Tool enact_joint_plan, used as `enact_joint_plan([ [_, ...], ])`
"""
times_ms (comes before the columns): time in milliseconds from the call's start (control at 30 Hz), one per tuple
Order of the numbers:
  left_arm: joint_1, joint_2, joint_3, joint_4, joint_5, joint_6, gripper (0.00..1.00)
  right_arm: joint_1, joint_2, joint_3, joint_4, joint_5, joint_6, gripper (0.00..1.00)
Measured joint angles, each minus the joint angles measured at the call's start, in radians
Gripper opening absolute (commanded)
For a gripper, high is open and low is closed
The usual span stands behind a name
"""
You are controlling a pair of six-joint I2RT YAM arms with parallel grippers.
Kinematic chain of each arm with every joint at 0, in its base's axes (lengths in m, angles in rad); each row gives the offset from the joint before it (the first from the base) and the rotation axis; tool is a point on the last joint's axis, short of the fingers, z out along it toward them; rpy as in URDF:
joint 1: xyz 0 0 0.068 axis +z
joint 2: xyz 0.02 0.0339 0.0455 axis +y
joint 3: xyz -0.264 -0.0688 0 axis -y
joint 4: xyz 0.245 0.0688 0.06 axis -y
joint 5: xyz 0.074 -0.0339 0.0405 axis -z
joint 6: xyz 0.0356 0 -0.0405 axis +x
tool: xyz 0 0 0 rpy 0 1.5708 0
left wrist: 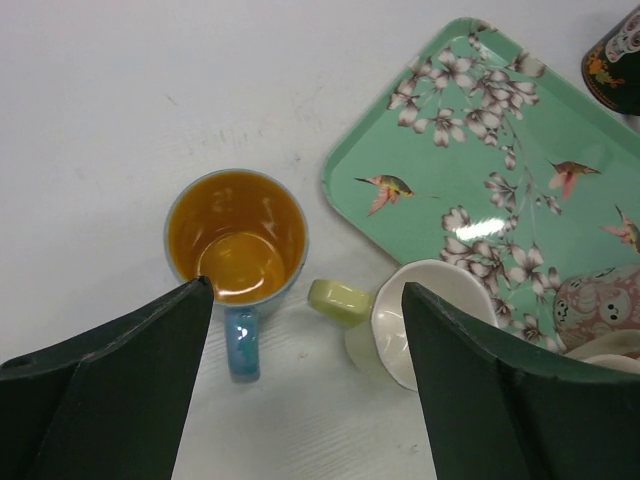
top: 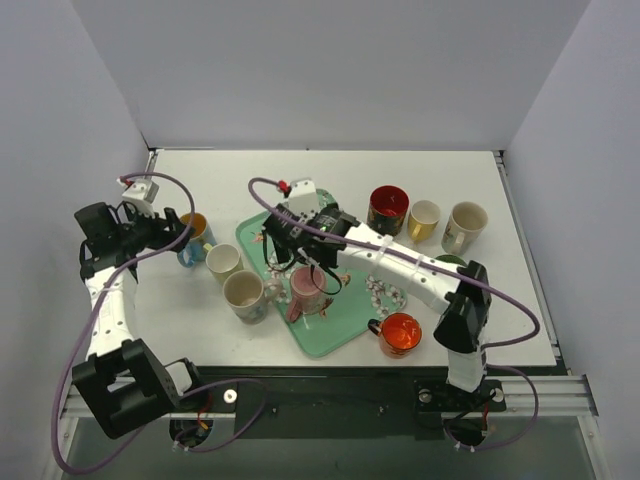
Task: Turn the mug right side up
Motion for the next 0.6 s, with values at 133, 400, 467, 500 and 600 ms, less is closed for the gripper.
enact_joint_plan([
  [133,-0.07,-0.051,0.0,-0.048,-0.007,0.008,0.87,0.039,0.057,-0.13,-0.036,-0.031,0.07,0.99],
  [400,-0.097,-0.074,0.0,-0.097,-0.006,0.02,0.87,0.121,0.031,-0.235,0.012,-0.033,0.209,0.87],
  [467,-0.098,-0.074,0.0,-0.107,-0.007,0.031,0.87,0.15,0.022,-0.261,0.022,-0.023,0.255,0.8],
  [500,-0.099,-0.074,0.0,-0.112,-0.007,0.034,0.87,0.166,0.019,-0.274,0.027,-0.015,0.278,0.78],
  [600,-0.103,-0.074,0.0,-0.121,-0.007,0.042,0.87,0.208,0.013,-0.332,0.047,0.015,0.349,0.76],
])
